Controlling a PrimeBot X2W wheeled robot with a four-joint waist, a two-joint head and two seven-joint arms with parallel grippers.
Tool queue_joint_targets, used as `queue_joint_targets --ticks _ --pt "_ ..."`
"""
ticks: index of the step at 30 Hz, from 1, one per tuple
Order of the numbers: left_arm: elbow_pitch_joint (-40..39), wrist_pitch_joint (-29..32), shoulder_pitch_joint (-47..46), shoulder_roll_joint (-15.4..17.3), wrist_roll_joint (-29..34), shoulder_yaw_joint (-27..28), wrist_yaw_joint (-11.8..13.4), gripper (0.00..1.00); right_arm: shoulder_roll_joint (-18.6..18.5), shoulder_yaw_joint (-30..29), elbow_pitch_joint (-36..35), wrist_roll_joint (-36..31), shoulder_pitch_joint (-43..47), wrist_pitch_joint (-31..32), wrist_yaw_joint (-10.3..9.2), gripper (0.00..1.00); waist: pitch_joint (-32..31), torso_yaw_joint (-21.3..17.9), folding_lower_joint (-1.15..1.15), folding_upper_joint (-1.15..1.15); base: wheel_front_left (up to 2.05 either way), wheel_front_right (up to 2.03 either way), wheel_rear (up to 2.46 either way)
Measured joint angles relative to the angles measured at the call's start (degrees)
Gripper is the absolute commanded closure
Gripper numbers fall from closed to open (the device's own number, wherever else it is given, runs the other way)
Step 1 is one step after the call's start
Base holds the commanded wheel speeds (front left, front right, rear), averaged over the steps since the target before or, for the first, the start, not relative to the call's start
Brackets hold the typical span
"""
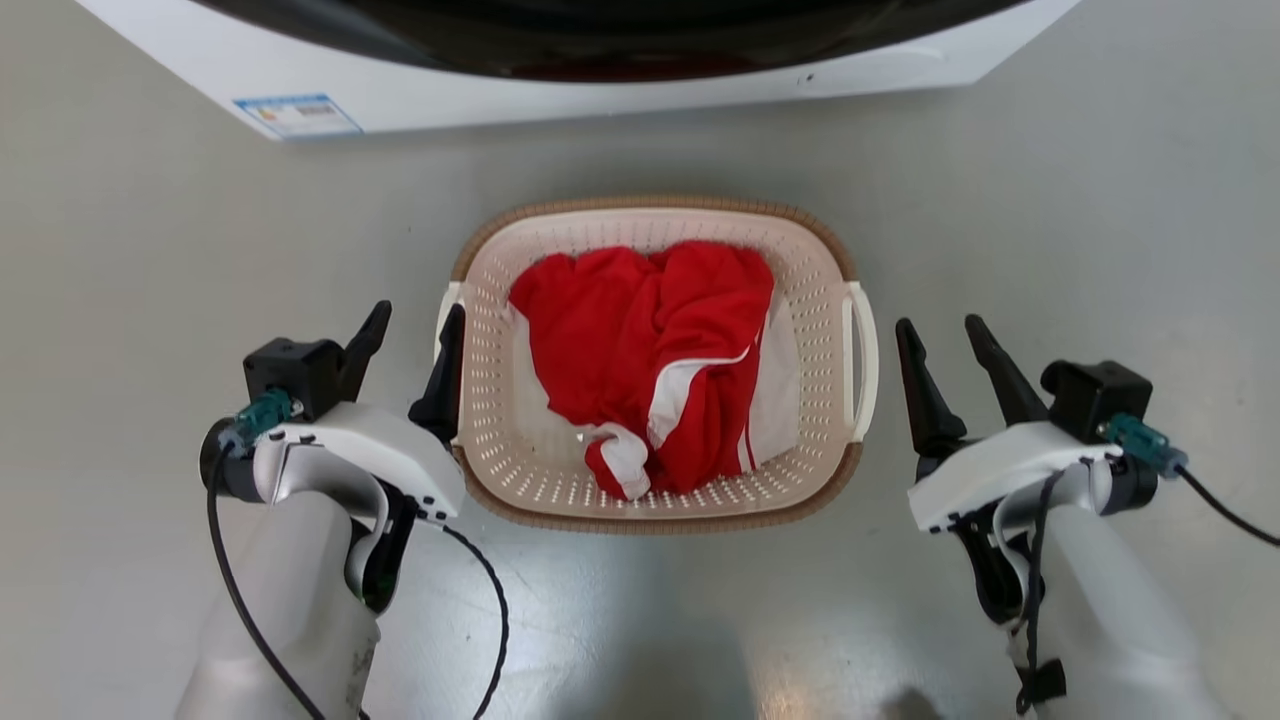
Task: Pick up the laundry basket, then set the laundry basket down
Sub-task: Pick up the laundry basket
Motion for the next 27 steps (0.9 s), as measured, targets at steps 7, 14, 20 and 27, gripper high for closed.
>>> queue_joint_targets --ticks 7,14,20,27 --pt "5.4 0.0 -3.5 0.6 -2.4 -3.1 0.0 0.0 -0.1 1.1 5.1 0.5 -4.1 0.0 0.0 0.0 3.6 0.2 0.0 0.0 0.0 0.0 0.0" --pt "9.2 0.0 -7.4 1.2 -4.1 -4.5 0.0 0.0 -0.1 2.0 9.9 0.8 -7.6 0.0 0.0 0.0 7.2 0.1 0.0 0.0 0.0 0.0 0.0" --pt "12.8 0.0 -10.4 1.3 -5.6 -5.8 0.0 0.0 0.0 3.2 12.9 1.0 -10.8 0.0 0.0 0.0 10.2 -0.1 0.0 0.0 0.0 0.0 0.0" --pt "16.7 0.0 -14.2 2.1 -8.5 -7.7 0.0 0.0 0.4 5.6 16.4 1.8 -14.3 0.0 0.02 0.0 13.4 -0.8 0.0 0.0 0.0 0.0 0.0"
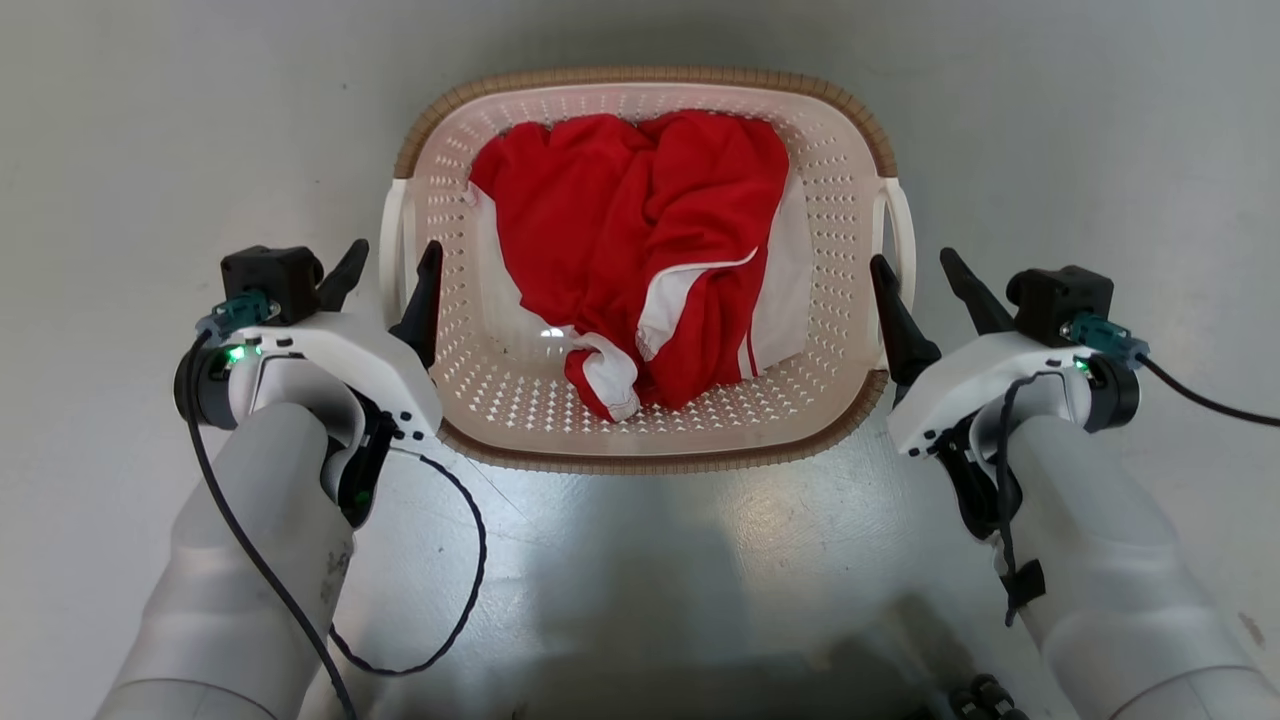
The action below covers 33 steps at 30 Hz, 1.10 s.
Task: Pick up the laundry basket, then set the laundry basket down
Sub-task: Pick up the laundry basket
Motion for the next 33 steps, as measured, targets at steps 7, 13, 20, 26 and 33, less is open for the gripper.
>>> queue_joint_targets --ticks 7,13,20,26,33 --pt "2.3 0.0 -2.1 0.5 -2.4 -3.5 0.0 0.0 0.1 2.0 1.9 1.0 -2.6 0.0 0.0 0.0 1.3 -0.4 0.0 0.0 0.0 0.0 0.0" --pt "3.4 0.0 -3.3 0.9 -4.8 -6.2 0.0 0.0 0.2 4.9 3.0 3.2 -3.4 0.0 0.0 0.0 1.7 -0.4 0.0 0.0 0.0 0.0 0.0" --pt "4.9 0.0 -4.2 1.2 -7.6 -8.9 0.0 0.2 0.2 6.6 4.2 4.7 -4.4 0.0 0.0 0.0 2.4 -0.5 0.0 0.0 0.0 0.0 0.0" --pt "5.7 0.0 -5.4 1.5 -9.6 -11.3 0.0 0.82 0.2 7.7 4.7 6.5 -5.7 0.0 0.0 0.55 3.0 -0.6 0.0 0.0 0.0 0.0 0.0" --pt "6.0 -0.1 -5.9 1.8 -12.1 -14.0 0.0 1.0 0.6 9.2 5.4 8.1 -5.8 0.0 -0.07 1.0 3.0 -0.5 0.0 0.0 0.0 0.0 0.0"
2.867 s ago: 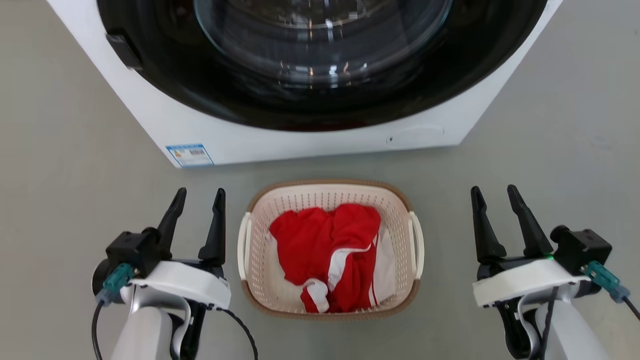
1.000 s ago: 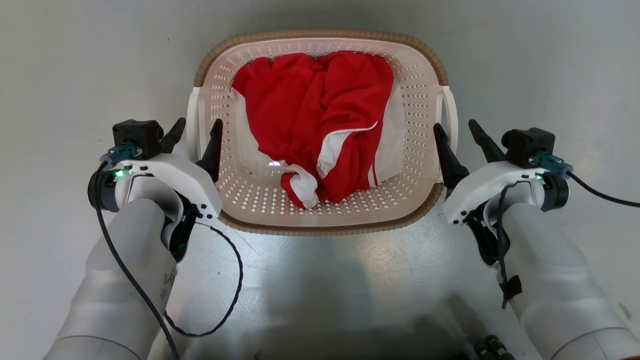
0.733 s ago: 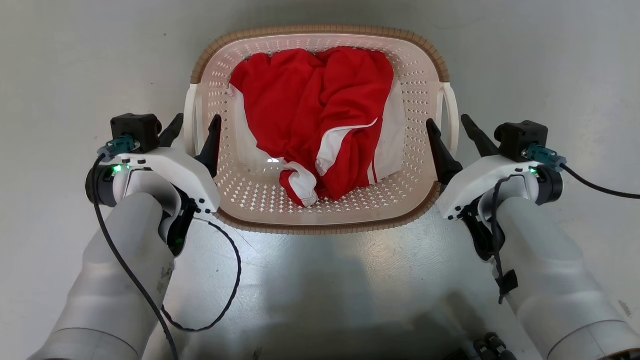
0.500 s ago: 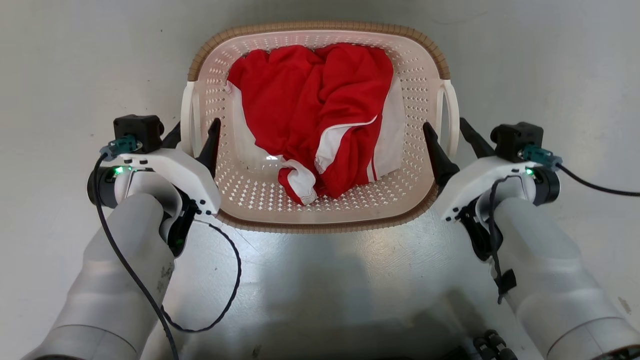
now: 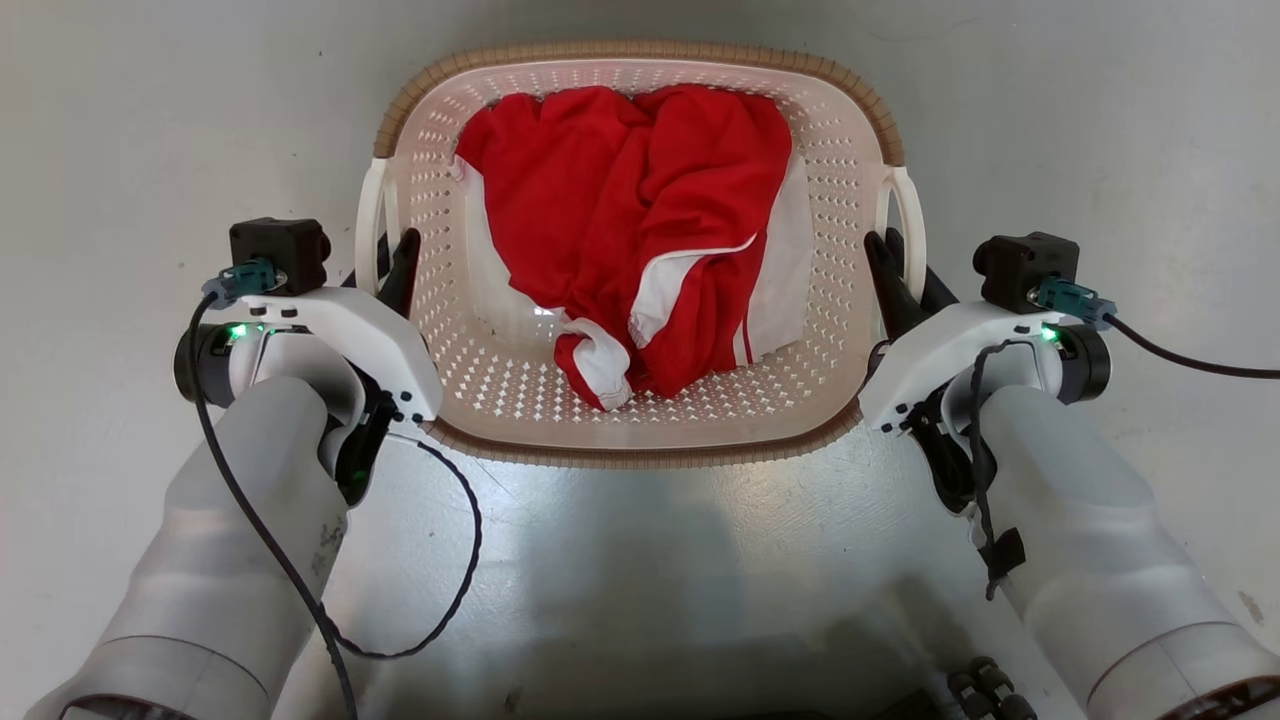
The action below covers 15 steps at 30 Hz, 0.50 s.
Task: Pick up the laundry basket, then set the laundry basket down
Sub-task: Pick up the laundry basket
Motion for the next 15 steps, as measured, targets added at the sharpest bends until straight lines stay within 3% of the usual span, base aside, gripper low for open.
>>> queue_joint_targets --ticks 15 --pt "2.6 0.0 1.1 -0.2 -5.4 -5.8 0.1 1.0 0.0 3.8 2.9 3.4 0.5 0.0 0.0 1.0 -6.5 0.2 0.0 0.0 0.0 0.0 0.0"
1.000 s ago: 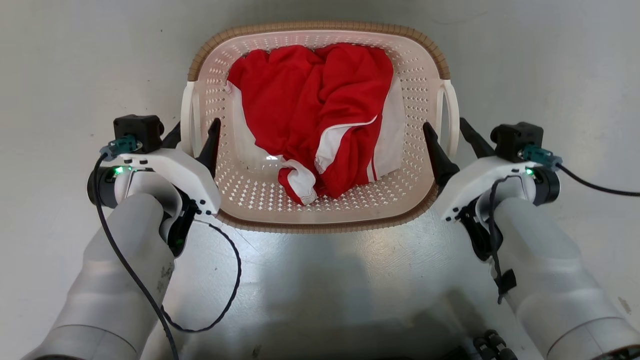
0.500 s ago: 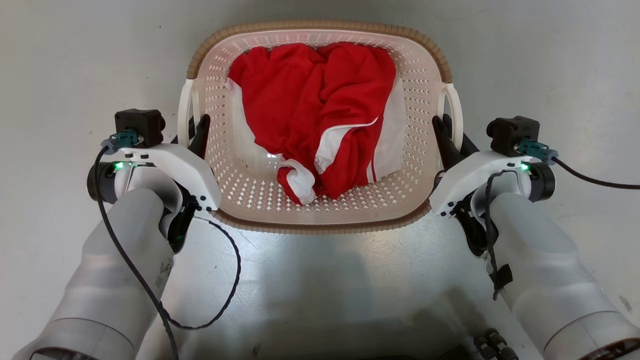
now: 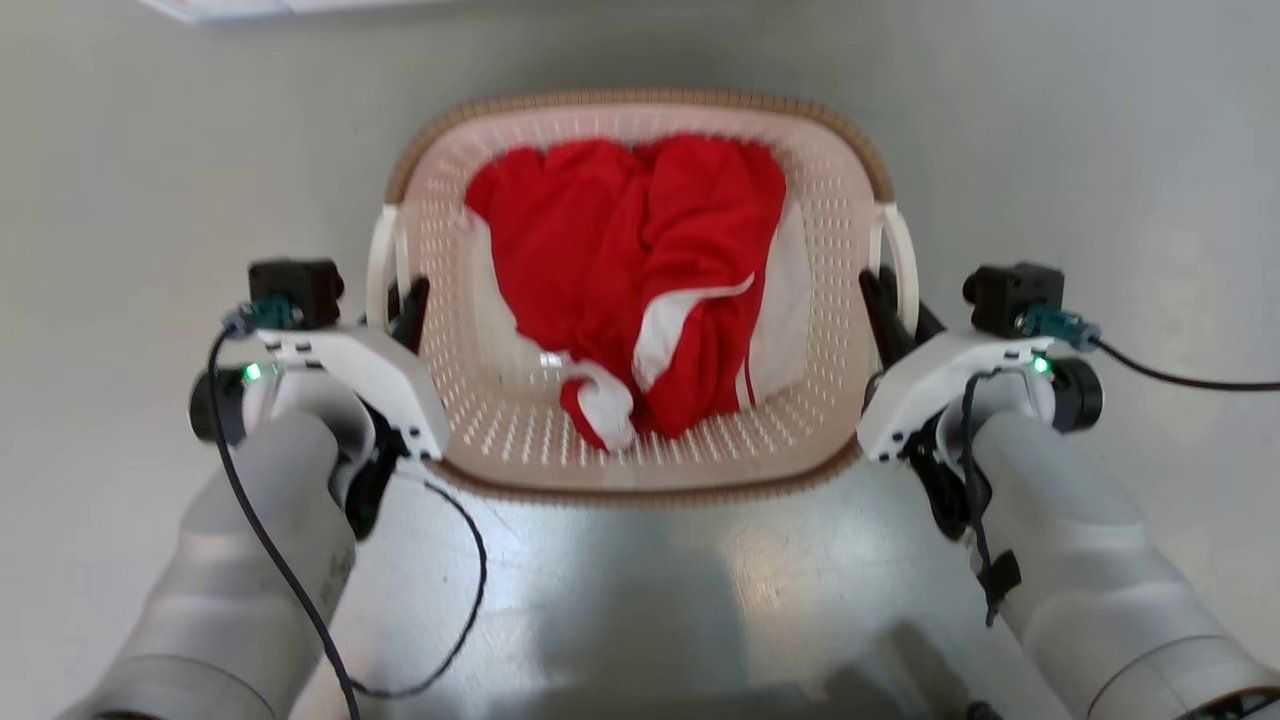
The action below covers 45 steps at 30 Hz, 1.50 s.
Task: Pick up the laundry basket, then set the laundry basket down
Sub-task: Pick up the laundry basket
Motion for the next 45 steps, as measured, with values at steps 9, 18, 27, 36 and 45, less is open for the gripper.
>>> queue_joint_targets --ticks 9,18,27,36,45 --pt "2.2 3.1 4.7 -0.9 -5.0 -4.2 0.0 1.0 0.1 6.7 3.9 6.4 3.6 0.5 0.01 1.0 -8.9 -0.1 0.0 0.0 0.0 0.0 0.0" --pt "3.7 7.1 10.8 -2.0 -9.5 -7.1 0.0 1.0 0.2 11.9 6.1 11.7 8.1 5.1 0.01 1.0 -19.8 -0.2 0.0 0.0 0.0 0.0 0.0" --pt "5.2 10.2 15.6 -2.6 -12.6 -9.3 0.0 1.0 0.1 16.3 6.4 15.8 12.6 9.4 0.0 1.0 -30.6 0.2 0.0 0.0 0.0 0.0 0.0" --pt "6.1 14.4 18.4 -2.7 -15.1 -11.0 0.0 1.0 0.1 19.1 6.9 19.1 14.4 14.0 0.0 1.0 -37.6 0.7 0.0 0.0 0.0 0.0 0.0" --pt "6.2 19.3 18.4 -2.5 -16.6 -12.5 0.0 1.0 0.1 21.4 7.5 21.3 14.4 17.4 0.0 1.0 -39.7 0.4 0.0 0.0 0.0 0.0 0.0"
